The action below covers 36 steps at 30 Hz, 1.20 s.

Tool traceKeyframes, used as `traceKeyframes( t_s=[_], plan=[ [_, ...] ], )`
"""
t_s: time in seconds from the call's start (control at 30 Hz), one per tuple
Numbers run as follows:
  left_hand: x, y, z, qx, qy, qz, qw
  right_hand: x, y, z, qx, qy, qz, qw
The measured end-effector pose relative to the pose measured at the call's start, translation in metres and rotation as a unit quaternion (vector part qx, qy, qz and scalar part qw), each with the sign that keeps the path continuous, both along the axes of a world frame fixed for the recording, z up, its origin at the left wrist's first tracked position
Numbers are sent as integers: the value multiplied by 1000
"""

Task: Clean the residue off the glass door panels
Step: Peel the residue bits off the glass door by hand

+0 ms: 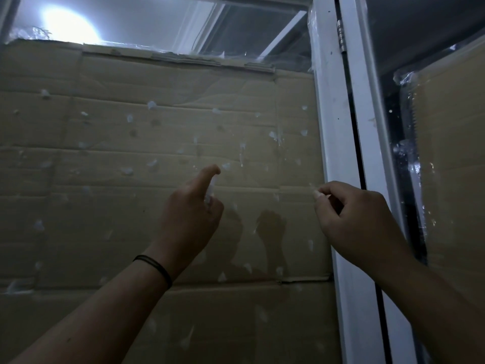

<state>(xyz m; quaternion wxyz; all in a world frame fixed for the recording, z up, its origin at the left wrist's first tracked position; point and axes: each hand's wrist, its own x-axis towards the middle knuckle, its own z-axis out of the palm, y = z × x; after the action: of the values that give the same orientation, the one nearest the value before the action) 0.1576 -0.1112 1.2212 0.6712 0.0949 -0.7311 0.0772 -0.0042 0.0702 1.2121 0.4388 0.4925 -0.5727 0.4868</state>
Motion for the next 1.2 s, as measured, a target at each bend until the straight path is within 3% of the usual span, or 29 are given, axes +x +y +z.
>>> traceKeyframes(
  t_s=[1.0,1.2],
  plan=[
    [-94,77,5,-39,-82,-90,992,-28,55,-17,-1,-43,-79,996],
    [-99,78,-1,-19,-51,-146,988,-30,61,-19,1,-46,-78,996]
  ],
)
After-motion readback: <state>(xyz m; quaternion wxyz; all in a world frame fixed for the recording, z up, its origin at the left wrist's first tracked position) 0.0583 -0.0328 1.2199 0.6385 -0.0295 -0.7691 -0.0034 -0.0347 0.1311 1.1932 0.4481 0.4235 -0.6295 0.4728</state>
